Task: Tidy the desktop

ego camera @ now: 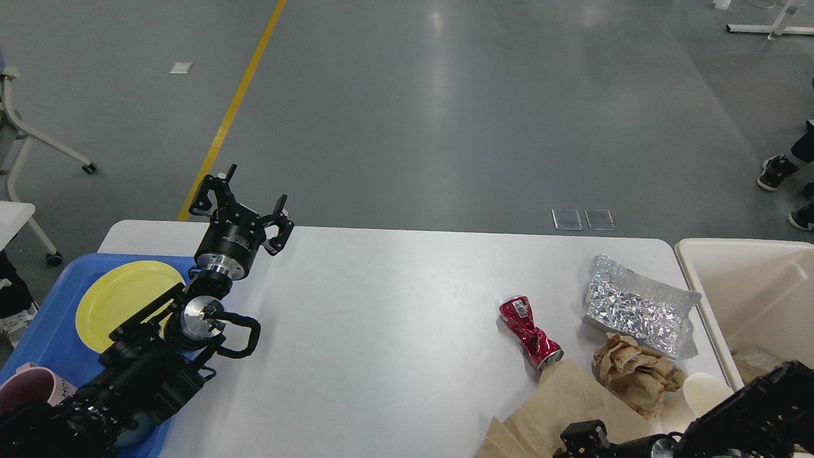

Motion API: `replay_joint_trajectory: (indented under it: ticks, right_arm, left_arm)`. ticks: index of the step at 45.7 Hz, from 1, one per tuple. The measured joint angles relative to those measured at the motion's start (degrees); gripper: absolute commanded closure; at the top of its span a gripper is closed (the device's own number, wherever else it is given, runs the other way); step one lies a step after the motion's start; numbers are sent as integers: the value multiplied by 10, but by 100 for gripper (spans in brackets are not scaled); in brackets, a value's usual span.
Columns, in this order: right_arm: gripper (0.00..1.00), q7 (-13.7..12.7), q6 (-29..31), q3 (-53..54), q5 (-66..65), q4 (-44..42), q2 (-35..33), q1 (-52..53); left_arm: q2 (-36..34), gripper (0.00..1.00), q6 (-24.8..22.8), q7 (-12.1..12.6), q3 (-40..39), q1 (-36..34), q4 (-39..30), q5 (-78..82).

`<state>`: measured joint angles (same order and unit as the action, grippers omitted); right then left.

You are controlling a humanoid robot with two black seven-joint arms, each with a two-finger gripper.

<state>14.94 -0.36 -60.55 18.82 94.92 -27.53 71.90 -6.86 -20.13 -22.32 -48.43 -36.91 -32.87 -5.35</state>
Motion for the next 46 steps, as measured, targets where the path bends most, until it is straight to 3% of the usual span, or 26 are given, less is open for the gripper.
replay_joint_trajectory:
  ticks: [31, 37, 46]
  right_arm:
    - [6, 4, -38, 15, -3, -12, 0, -12]
    - [0, 5, -64, 21, -2, -14, 2, -20]
    - [0, 5, -70, 31, -2, -16, 1, -24]
  left_arm:
    - [0, 4, 0, 0, 0, 0, 0, 0]
    - [0, 4, 0, 0, 0, 0, 0, 0]
    - [0, 4, 0, 0, 0, 0, 0, 0]
